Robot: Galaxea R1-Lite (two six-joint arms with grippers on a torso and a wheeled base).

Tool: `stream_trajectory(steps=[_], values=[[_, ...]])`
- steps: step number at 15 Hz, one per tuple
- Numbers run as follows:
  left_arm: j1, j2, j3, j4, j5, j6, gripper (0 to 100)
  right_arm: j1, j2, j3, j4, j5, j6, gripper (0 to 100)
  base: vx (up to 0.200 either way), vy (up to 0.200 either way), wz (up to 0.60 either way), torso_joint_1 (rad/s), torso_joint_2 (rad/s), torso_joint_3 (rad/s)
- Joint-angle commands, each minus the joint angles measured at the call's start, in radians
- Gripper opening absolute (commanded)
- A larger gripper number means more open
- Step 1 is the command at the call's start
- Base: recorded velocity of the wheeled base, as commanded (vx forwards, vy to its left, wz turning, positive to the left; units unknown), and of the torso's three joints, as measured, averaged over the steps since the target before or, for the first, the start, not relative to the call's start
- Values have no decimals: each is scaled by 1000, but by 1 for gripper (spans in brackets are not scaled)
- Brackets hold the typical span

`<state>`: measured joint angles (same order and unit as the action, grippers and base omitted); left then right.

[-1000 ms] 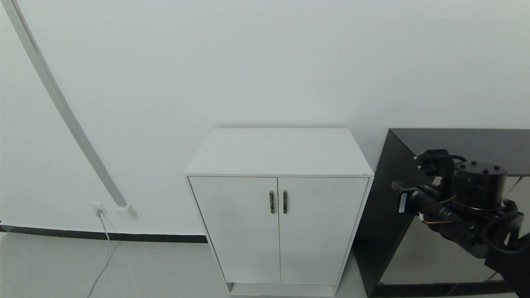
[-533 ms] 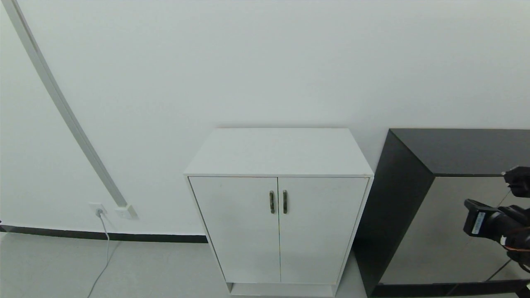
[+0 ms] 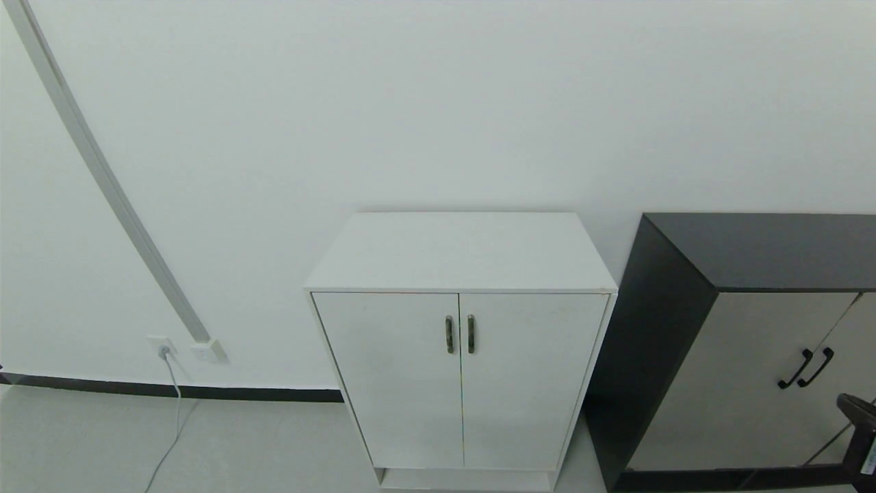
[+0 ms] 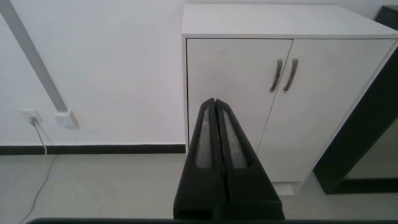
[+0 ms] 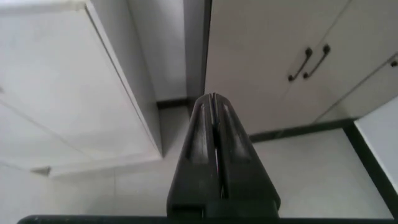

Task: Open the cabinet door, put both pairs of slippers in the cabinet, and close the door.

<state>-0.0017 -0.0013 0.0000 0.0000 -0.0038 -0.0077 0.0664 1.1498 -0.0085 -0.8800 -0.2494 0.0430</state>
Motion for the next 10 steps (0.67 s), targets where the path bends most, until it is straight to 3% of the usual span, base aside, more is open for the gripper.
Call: stream_trajectory(steps=[1,10], values=[[0,1,0,0,1,-2,0,3,-190,9,145,53,-5,0,0,0,0,0,0,0],[0,1,0,0,1,0,0,6,-674,1,676,265,-8,0,0,0,0,0,0,0]])
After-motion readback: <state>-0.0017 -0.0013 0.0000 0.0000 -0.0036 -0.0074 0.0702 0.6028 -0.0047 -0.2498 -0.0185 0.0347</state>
